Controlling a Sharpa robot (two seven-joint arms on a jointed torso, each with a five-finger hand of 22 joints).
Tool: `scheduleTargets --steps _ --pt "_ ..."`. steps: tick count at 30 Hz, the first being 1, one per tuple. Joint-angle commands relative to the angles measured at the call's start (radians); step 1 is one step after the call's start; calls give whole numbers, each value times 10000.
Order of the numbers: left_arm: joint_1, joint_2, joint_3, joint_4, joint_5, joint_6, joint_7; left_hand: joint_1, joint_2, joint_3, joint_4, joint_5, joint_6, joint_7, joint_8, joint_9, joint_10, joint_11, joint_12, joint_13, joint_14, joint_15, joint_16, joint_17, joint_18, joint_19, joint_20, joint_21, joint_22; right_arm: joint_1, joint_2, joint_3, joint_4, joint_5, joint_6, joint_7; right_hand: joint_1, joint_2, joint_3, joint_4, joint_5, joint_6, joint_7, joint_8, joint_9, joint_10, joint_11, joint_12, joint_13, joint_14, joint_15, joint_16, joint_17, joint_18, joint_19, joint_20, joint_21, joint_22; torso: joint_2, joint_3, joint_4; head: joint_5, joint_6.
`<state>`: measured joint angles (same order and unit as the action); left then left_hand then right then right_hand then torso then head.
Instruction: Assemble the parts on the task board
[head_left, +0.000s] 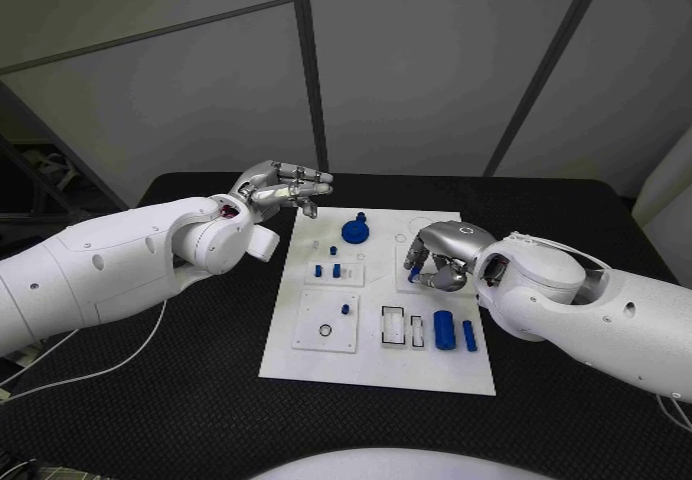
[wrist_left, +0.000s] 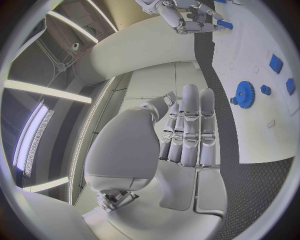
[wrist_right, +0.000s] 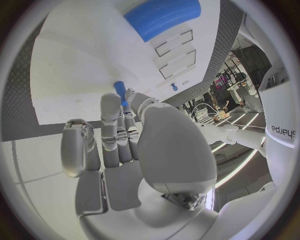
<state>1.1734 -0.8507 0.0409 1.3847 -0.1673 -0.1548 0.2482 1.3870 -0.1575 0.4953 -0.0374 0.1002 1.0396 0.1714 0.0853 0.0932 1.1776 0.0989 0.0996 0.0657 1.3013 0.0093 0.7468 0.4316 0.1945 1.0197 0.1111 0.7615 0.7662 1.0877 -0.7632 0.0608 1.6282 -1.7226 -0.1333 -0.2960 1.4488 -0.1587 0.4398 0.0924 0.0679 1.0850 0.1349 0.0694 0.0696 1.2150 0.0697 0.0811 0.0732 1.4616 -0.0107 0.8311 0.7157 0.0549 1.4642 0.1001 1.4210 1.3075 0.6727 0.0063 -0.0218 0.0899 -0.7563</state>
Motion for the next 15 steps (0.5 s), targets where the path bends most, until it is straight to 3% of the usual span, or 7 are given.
scheduleTargets --steps 1,9,12,15 --pt "16 4 7 1 40 121 7 -13 57 -28 -26 1 -48 -5 -65 -12 -25 10 -43 12 -52 -9 -39 -11 -119 -73 15 -32 -17 16 16 1 -18 -156 453 -45 4 68 89 -19 36 102 -23 15 13 96 -9 -75 -16 251 -35 154 115 -152 248 -58 54 1523 -8 1 1 6 -19" --pt "16 -4 7 -5 40 169 -42 -13 57 -28 -26 1 -48 -5 -65 -12 -25 10 -43 12 -52 -9 -39 -11 -119 -73 15 -32 -17 15 32 -2 -52 -283 628 -212 -107 -40 145 -18 4 143 -11 -11 7 17 23 -194 -57 199 -20 334 226 -146 225 -54 31 1510 -5 -1 -3 13 -47" --pt "16 -8 7 -1 40 209 -82 -23 70 -32 -19 -10 -45 -5 -65 -11 -25 10 -44 14 -48 -7 -51 -15 -118 -74 18 -42 -21 14 39 -3 -46 -297 474 -194 -138 -39 162 -3 -4 156 -12 -12 7 15 25 -194 -59 212 -22 494 387 -143 219 -51 25 1506 -1 4 -7 32 -53" --pt "16 -8 7 -1 40 225 -104 -37 74 -41 -13 -34 -45 -4 -67 -11 -29 12 -45 14 -45 -4 -61 -18 -118 -75 21 -50 -25 14 46 -3 -24 -304 149 -96 -138 91 270 -14 -4 458 -117 103 73 307 -75 -104 -6 242 -102 909 755 -195 333 -88 229 1665 -5 -1 -3 33 -54"
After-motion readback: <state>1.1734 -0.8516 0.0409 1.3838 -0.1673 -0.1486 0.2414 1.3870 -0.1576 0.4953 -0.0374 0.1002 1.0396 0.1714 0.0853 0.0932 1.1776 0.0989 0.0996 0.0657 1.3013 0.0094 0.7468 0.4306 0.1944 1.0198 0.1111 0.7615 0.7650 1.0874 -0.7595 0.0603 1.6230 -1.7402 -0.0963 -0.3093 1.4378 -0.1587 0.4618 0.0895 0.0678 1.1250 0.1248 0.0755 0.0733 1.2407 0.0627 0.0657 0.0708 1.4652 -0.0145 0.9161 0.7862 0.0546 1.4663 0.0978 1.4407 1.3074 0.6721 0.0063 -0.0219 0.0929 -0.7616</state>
